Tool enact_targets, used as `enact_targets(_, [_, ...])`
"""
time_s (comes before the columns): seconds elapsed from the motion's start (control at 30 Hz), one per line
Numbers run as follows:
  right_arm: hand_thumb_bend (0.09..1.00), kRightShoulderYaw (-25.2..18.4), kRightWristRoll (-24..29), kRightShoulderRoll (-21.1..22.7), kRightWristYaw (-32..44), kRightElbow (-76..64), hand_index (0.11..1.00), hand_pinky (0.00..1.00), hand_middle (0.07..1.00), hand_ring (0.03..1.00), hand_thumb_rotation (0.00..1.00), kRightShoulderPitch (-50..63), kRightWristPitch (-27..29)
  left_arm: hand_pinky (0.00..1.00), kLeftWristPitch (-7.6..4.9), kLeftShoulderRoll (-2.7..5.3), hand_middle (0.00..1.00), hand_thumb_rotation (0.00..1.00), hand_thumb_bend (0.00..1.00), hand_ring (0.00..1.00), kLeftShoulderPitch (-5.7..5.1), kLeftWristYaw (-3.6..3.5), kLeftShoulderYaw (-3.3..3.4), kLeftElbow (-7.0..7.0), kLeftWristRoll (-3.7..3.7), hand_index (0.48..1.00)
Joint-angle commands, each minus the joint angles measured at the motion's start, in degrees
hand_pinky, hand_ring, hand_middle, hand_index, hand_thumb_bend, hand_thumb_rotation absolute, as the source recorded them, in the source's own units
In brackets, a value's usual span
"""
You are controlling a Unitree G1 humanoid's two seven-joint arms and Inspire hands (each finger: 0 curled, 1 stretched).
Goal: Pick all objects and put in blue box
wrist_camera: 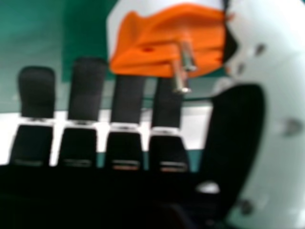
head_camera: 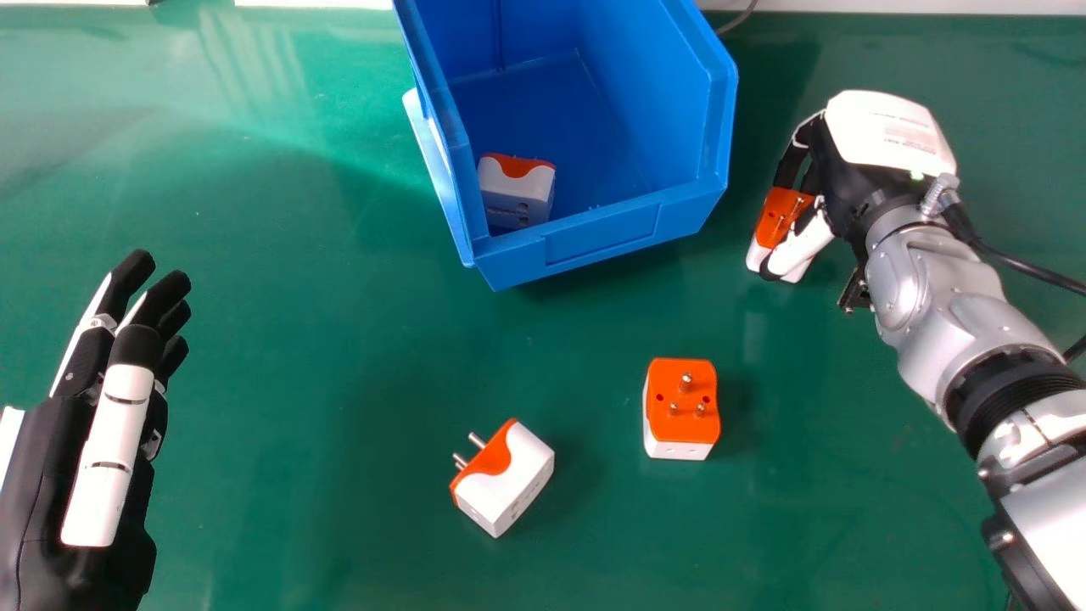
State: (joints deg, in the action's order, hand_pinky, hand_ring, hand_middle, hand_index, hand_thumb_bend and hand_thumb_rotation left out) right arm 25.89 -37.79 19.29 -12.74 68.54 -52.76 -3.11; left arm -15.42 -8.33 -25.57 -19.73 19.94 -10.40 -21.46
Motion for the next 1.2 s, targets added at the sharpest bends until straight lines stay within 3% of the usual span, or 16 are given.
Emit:
enact_targets(0.0, [0.508,-0.5,0.5,0.5,-0.4,-0.6,0.554,0.32,0.488,0.443,0.0,-0.8,-0.3,0.97,-0.44,-0.24,0.91,0.75,0.6,0.94,-0.36,0.1,0.36,-1.21,-0.06,0.923])
enact_targets(0.07, [0.505,-0.9,0.9,0.5,-0.1,-0.7,0.552,0.32,0.49,0.442,0.0,-0.8,-0.2,0.97,-0.61,-0.33,0.91,0.75,0.61,0.94,-0.41,-0.06,0.28,-1.14,0.13,0.922])
enact_targets(0.3, [0.499,-1.7,1.8,1.8,0.2,-2.8,0.549,0.32,0.481,0.441,0.0,-0.1,1.8,0.97,-0.4,0.22,0.91,0.75,0.61,0.94,-0.61,0.44,-0.09,-1.77,0.41,0.923])
enact_targets(0.53, [0.495,-1.1,0.4,5.3,-1.4,-7.8,0.547,0.31,0.482,0.438,0.0,2.9,5.6,0.97,-0.83,0.43,0.91,0.76,0.6,0.94,-0.09,0.55,-0.42,-1.0,0.93,0.924])
enact_targets(0.7, [0.495,-2.6,1.4,7.5,1.6,-14.8,0.532,0.32,0.483,0.434,0.0,5.4,4.6,0.96,-0.51,-0.05,0.91,0.76,0.6,0.94,0.23,0.11,-0.63,-0.77,1.11,0.925])
enact_targets(0.8, [0.495,-3.6,1.2,9.1,3.5,-21.7,0.529,0.32,0.484,0.436,0.0,8.1,2.6,0.97,-0.31,0.07,0.91,0.76,0.6,0.94,0.52,0.01,-0.61,-0.55,0.78,0.93])
enact_targets(0.9, [0.495,-5.0,1.0,10.5,5.1,-29.7,0.52,0.32,0.49,0.438,0.0,11.6,0.5,0.97,-0.55,-0.01,0.92,0.77,0.59,0.95,0.73,-0.15,-0.56,-0.26,1.05,0.936])
enact_targets(1.03, [0.495,-7.8,1.3,12.4,7.4,-41.6,0.512,0.31,0.501,0.438,0.0,17.6,-1.6,0.97,-0.24,-0.13,0.92,0.78,0.59,0.95,0.87,-0.23,-0.5,-0.25,0.88,0.943])
enact_targets(1.17, [0.494,-10.3,0.9,13.4,8.3,-51.8,0.51,0.31,0.508,0.434,0.0,23.7,-2.2,0.98,-0.51,-0.54,0.93,0.79,0.59,0.95,1.09,-0.44,-0.72,0.0,1.59,0.953])
